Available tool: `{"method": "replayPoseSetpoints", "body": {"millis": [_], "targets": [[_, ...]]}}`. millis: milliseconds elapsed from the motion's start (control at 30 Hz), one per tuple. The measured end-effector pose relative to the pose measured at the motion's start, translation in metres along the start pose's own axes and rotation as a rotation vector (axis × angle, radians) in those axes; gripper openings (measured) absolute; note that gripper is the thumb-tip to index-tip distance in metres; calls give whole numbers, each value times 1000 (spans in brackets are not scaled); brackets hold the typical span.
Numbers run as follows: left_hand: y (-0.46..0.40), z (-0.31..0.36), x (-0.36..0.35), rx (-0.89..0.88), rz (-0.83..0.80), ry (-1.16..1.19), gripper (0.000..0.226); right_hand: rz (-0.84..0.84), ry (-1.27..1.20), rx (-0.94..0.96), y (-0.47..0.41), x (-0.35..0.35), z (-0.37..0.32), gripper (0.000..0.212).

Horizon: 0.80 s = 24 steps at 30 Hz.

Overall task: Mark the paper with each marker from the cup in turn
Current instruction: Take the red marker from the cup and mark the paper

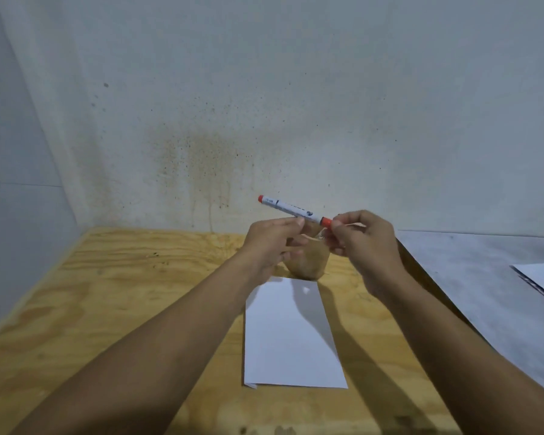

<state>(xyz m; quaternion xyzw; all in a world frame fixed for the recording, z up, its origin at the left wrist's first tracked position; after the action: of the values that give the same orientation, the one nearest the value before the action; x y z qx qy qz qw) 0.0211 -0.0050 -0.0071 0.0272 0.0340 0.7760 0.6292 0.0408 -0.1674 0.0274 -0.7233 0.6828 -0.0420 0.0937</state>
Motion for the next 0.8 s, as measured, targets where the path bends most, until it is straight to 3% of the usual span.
{"method": "replayPoseSetpoints", "body": {"millis": [167, 300, 367, 500, 800], "targets": [[10, -14, 13, 29, 44, 192, 15, -136, 106, -13, 23, -24, 24, 3], [18, -14, 35, -76, 150, -63, 16, -133, 115, 22, 19, -36, 21, 15], [22, -14, 42, -127, 164, -152, 13, -204, 2, -54, 14, -45, 20, 23], [28, -17, 48, -196, 123, -299, 18, -388, -147, -241, 12, -67, 36, 15], [28, -37, 67, -145, 232, -285, 19, -252, -361, -279, 9, -65, 66, 22]]}}
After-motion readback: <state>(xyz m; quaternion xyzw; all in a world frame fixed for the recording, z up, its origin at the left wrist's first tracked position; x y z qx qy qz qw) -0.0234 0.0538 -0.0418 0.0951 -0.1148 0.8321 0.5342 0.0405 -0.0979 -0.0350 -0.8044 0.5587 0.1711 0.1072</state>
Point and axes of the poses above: each hand's wrist, its own y-axis away from the middle knuckle, its own x-axis out of the back of the hand, z = x × y, the point moved 6 cm from there along -y, towards the middle knuckle, and after that the axes turned 14 degrees about -y, right-handed, at the moved point
